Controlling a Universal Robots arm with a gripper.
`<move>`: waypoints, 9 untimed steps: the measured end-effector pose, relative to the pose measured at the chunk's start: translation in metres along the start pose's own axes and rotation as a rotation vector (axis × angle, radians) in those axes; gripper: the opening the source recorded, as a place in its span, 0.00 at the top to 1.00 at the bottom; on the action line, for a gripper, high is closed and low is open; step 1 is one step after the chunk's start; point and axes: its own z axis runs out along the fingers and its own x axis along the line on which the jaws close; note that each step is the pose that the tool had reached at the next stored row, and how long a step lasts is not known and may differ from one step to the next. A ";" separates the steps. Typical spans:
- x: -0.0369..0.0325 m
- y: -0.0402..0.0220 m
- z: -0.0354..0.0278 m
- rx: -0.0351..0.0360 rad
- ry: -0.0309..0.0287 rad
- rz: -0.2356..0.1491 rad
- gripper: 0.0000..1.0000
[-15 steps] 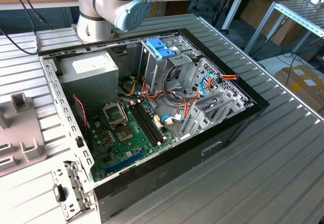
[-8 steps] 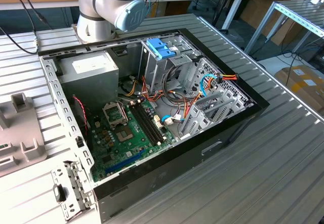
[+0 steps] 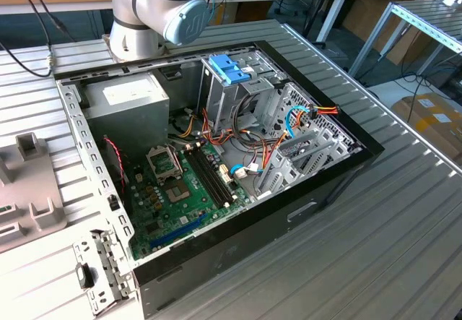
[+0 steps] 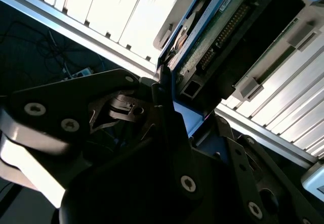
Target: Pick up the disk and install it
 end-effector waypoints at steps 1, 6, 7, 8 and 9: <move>0.0000 0.0000 -0.0006 0.0000 0.0000 0.000 0.63; -0.0001 0.0002 -0.0046 0.0000 -0.0002 0.000 0.63; -0.0002 0.0002 -0.0052 -0.0001 -0.0002 0.000 0.63; -0.0002 0.0003 -0.0060 0.0000 -0.0003 0.000 0.63; -0.0002 0.0003 -0.0066 0.0000 -0.0003 0.000 0.63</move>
